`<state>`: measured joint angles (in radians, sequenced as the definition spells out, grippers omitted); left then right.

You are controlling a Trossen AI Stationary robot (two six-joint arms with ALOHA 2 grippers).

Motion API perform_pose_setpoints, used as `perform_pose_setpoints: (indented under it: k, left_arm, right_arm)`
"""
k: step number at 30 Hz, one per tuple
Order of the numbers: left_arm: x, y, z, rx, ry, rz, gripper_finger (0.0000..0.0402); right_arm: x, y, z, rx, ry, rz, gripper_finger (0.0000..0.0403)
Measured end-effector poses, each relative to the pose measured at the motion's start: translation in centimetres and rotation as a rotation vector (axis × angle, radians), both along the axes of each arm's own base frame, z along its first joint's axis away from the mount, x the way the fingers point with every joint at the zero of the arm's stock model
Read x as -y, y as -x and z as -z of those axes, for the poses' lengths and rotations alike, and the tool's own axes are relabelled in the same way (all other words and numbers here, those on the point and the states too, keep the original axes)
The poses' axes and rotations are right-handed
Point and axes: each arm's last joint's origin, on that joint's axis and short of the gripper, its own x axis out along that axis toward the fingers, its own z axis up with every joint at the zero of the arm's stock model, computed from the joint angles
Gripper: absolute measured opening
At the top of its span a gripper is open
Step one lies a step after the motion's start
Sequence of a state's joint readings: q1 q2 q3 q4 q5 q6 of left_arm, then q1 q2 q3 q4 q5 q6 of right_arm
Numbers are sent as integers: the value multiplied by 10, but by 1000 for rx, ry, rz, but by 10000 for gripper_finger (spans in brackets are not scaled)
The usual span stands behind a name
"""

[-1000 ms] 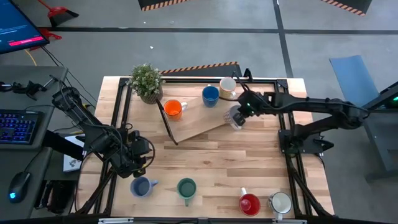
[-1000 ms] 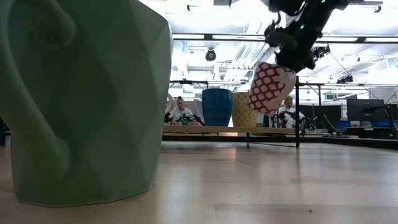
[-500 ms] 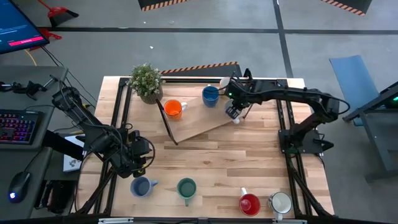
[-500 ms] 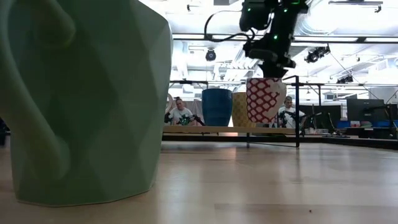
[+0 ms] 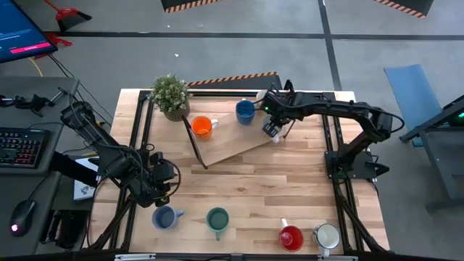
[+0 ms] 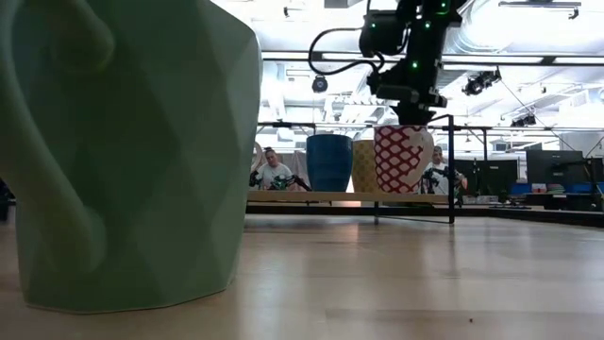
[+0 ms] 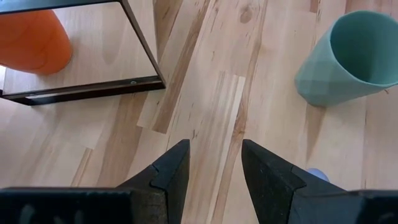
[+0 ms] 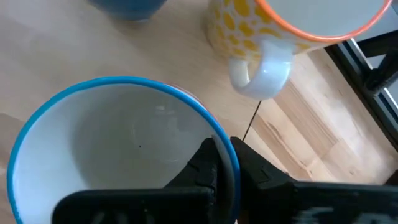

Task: Place coffee mugs
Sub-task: Put the red patterned mug on the shelf

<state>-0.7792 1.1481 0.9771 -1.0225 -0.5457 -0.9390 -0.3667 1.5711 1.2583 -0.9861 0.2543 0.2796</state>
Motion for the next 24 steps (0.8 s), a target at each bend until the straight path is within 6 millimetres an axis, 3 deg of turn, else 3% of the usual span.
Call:
perform_pose_setpoints:
  k: [6,18,24]
  left_arm:
    - [0,0,0,0,0,0,133]
    - [0,0,0,0,0,0,133]
    - [0,0,0,1,1,0,133]
  right_arm:
    - [5,2,0,12,-33,2,6]
    - [7,3,0,5,2,-1,77]
    - [8,2,-24,29,31,-10,89]
